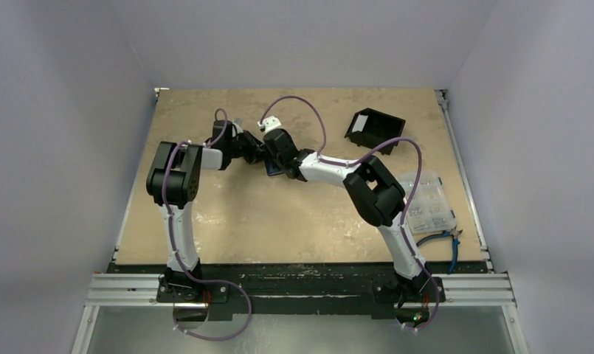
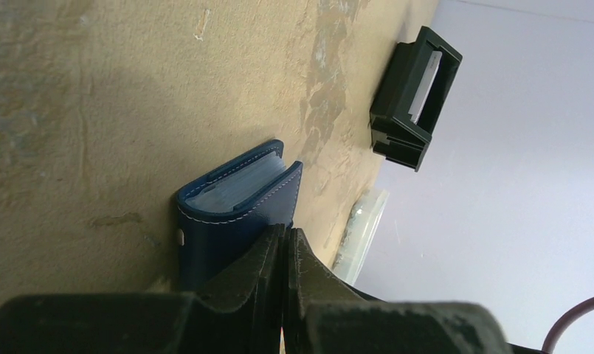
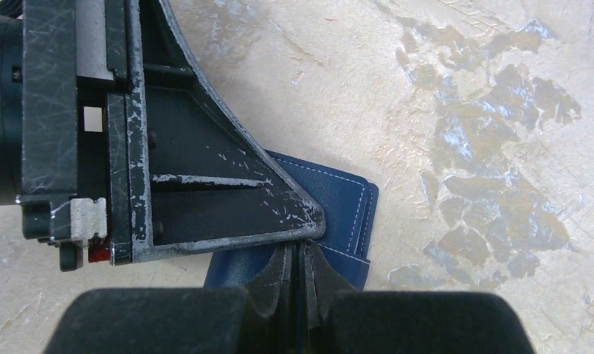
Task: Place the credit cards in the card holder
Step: Close the card holder at the center of the board.
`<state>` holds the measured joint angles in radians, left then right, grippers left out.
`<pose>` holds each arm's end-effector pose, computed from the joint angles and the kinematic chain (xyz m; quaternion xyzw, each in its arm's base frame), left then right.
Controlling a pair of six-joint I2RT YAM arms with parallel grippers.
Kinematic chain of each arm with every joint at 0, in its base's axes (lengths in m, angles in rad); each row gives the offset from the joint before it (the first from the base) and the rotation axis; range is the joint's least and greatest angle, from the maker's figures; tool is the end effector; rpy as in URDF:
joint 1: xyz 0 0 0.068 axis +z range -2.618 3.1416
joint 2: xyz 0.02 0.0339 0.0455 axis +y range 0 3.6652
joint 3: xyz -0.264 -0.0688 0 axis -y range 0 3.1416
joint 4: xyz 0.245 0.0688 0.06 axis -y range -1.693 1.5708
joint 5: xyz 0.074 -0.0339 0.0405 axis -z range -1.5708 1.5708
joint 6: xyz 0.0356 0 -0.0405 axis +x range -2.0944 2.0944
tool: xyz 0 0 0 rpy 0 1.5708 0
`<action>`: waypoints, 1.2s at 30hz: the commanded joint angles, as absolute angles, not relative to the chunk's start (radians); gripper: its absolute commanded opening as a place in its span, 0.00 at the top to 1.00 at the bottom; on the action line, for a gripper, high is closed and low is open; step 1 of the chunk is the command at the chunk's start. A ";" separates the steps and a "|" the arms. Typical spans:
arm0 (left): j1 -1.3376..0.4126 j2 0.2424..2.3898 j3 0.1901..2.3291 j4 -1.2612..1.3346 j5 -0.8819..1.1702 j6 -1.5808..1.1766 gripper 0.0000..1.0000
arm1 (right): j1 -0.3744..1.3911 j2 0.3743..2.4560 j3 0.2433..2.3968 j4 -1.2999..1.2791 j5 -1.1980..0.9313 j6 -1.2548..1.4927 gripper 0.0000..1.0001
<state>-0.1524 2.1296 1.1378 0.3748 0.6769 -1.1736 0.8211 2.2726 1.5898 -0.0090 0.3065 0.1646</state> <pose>0.4189 -0.0869 0.1062 -0.2766 0.8056 -0.4990 0.1597 0.3496 0.3597 0.1382 -0.2268 0.8675 0.0773 0.4358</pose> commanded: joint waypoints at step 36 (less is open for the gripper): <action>-0.071 1.866 1.080 -0.037 0.743 -0.771 0.82 | 0.700 2.283 1.307 -0.252 -0.478 0.225 1.00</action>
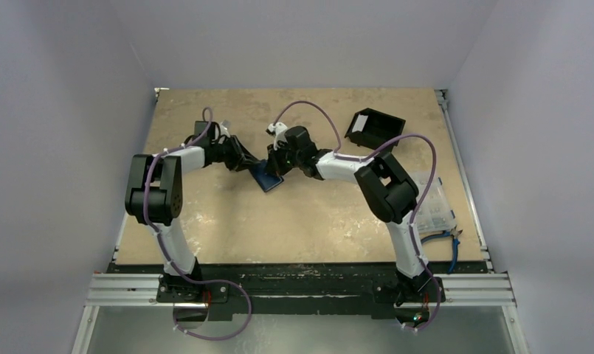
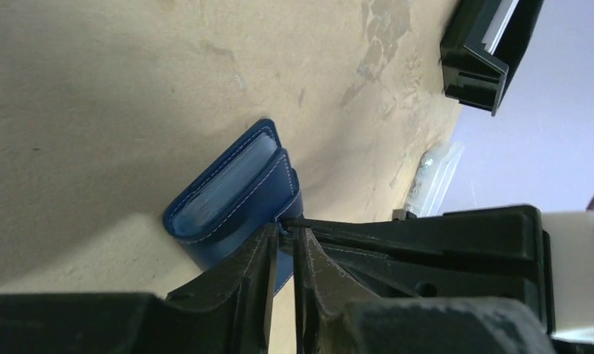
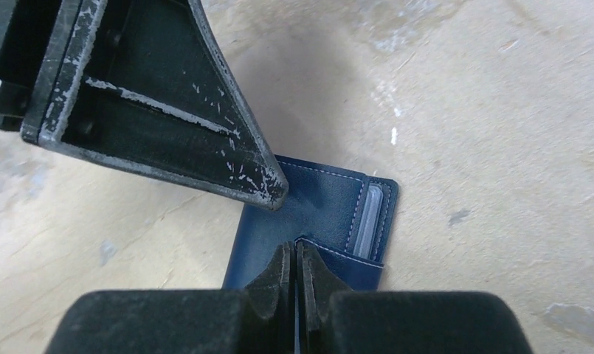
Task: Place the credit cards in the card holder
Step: Close the card holder at the center of the board.
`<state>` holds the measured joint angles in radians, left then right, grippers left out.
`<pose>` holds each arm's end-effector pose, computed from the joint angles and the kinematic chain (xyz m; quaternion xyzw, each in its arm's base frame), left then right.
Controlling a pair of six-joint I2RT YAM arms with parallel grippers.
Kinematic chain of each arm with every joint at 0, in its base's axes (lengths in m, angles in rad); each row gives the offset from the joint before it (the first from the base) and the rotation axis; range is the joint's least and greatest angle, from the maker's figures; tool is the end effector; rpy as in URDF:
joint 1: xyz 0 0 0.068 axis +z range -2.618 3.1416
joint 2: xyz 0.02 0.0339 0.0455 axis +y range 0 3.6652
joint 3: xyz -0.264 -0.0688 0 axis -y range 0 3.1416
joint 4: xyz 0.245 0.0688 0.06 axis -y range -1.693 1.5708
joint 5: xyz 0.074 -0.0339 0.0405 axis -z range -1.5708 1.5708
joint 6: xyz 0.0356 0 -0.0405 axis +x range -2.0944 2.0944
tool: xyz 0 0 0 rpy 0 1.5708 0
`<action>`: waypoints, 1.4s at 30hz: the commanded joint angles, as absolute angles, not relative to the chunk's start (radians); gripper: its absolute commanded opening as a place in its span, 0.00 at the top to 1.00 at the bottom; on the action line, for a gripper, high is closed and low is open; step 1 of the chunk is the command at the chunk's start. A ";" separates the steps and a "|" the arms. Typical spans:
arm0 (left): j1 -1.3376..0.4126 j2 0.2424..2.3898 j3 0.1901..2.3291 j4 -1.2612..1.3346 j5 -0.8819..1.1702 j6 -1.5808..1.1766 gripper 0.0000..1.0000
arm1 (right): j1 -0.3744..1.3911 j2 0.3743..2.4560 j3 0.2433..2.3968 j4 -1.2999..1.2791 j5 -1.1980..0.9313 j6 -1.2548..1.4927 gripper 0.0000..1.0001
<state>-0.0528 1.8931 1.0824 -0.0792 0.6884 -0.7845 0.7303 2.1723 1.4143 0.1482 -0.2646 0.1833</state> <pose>0.3781 -0.0426 0.1488 -0.2122 0.8689 -0.4184 0.1579 0.3494 0.3254 0.1442 -0.2961 0.8299 0.3071 0.3596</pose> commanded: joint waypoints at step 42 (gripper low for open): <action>-0.130 1.938 0.838 0.118 0.515 -0.958 1.00 | 0.768 2.213 1.316 -0.192 -0.272 0.374 1.00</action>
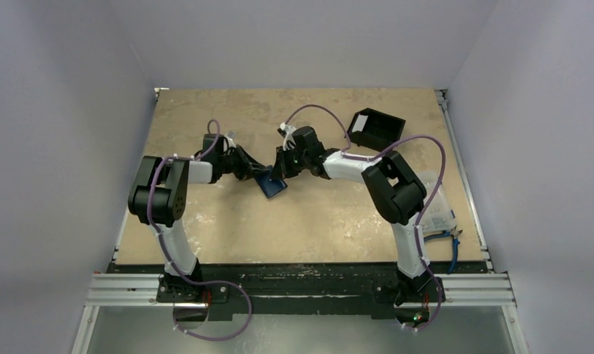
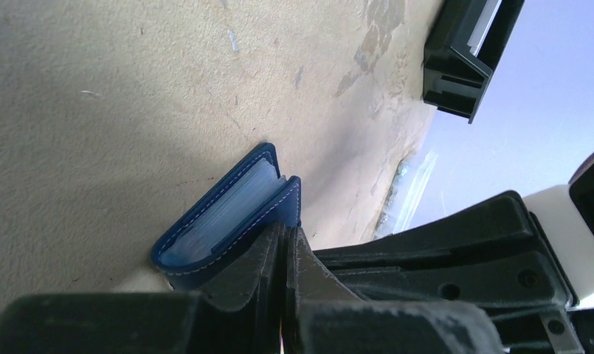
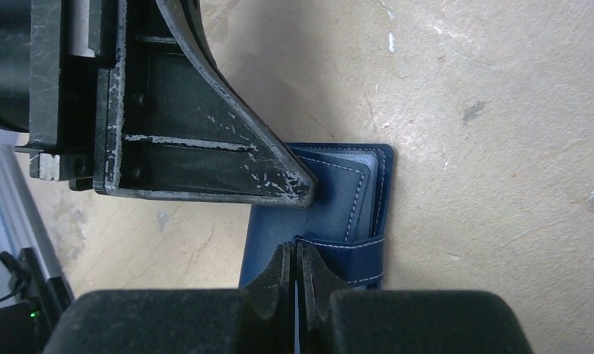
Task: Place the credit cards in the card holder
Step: Close the card holder at the center of the board.
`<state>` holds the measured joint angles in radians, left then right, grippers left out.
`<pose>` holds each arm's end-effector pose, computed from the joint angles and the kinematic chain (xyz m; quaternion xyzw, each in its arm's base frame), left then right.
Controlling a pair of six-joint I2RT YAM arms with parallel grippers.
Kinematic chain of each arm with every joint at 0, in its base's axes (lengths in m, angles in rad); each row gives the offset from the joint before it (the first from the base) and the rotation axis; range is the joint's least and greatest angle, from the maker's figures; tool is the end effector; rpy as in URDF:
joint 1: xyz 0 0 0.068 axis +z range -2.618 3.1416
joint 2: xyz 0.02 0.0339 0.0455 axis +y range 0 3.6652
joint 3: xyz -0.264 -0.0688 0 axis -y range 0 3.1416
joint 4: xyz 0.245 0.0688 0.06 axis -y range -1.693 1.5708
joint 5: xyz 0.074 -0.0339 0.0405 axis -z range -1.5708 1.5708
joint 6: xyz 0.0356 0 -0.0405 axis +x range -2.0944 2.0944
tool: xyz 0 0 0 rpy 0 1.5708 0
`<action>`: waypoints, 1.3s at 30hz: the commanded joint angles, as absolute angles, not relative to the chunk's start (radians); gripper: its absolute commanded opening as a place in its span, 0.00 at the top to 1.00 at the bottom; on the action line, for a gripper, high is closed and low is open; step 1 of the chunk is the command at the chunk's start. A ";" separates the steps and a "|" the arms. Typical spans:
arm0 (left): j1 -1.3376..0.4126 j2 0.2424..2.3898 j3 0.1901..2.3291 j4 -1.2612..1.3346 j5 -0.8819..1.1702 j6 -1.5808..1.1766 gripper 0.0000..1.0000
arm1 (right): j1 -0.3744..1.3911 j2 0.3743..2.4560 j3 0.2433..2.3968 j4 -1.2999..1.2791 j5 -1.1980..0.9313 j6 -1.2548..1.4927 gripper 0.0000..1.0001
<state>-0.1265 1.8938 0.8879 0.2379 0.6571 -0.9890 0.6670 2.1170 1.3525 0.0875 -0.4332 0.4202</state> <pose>0.3535 -0.0669 0.1180 -0.2497 0.8442 -0.4477 0.1566 0.3509 0.2953 0.1462 -0.2006 0.8626 0.3842 0.2610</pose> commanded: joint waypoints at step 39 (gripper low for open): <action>-0.118 1.959 0.840 0.104 0.503 -0.947 1.00 | 1.045 2.338 1.411 -0.451 0.235 0.401 1.00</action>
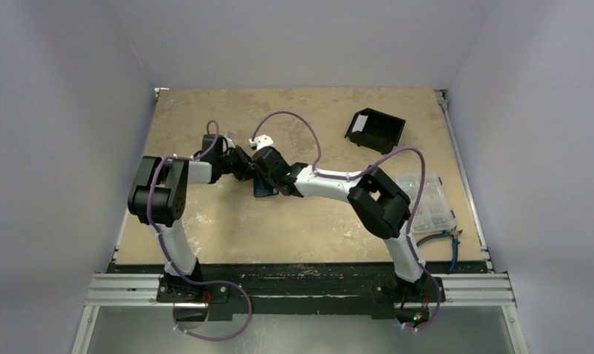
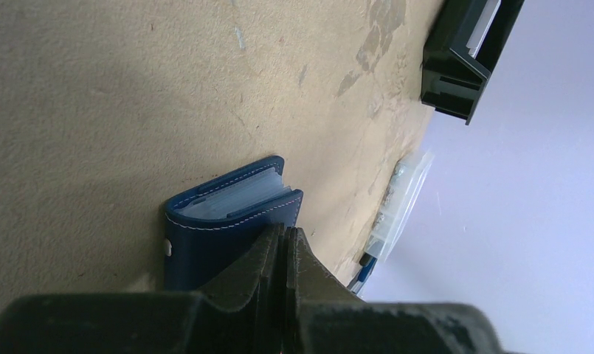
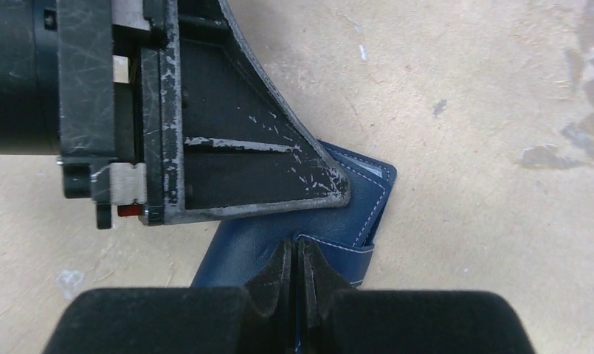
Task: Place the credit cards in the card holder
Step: Close the card holder at the center of the board.
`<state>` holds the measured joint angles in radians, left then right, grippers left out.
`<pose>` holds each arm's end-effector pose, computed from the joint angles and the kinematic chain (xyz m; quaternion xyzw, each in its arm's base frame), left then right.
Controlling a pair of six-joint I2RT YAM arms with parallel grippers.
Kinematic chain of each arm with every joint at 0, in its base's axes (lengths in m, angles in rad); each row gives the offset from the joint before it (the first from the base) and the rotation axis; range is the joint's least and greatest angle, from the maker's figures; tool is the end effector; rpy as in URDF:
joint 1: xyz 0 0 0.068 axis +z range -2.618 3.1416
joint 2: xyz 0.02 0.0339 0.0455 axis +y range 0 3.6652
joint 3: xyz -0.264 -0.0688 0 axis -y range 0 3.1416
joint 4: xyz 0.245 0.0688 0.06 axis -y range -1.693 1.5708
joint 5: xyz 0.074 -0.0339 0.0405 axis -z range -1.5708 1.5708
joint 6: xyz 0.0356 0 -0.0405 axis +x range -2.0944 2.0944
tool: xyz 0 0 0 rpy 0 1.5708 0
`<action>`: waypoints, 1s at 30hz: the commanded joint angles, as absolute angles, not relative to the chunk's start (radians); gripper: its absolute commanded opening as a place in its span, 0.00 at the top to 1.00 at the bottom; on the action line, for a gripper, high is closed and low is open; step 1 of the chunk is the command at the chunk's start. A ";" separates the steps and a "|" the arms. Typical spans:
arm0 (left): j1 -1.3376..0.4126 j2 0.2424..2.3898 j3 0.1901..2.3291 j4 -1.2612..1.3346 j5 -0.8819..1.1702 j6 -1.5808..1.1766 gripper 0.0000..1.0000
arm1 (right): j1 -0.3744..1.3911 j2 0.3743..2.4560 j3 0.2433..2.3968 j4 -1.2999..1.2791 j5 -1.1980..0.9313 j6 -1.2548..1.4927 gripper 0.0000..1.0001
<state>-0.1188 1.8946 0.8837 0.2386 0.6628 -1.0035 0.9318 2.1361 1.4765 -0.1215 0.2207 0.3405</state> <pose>0.3529 -0.0642 0.1168 -0.2586 0.8415 -0.4494 0.1517 0.2860 0.3718 0.1571 -0.2268 0.8900 0.1454 0.3679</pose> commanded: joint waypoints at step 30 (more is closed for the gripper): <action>-0.117 1.936 0.917 -0.022 0.531 -0.811 1.00 | 1.177 2.741 1.650 -0.578 0.003 0.251 0.97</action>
<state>-0.1070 1.9003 0.9092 0.1860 0.6792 -0.9539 1.1198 2.4153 1.8572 -0.4465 0.7448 0.1925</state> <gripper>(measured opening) 0.024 0.062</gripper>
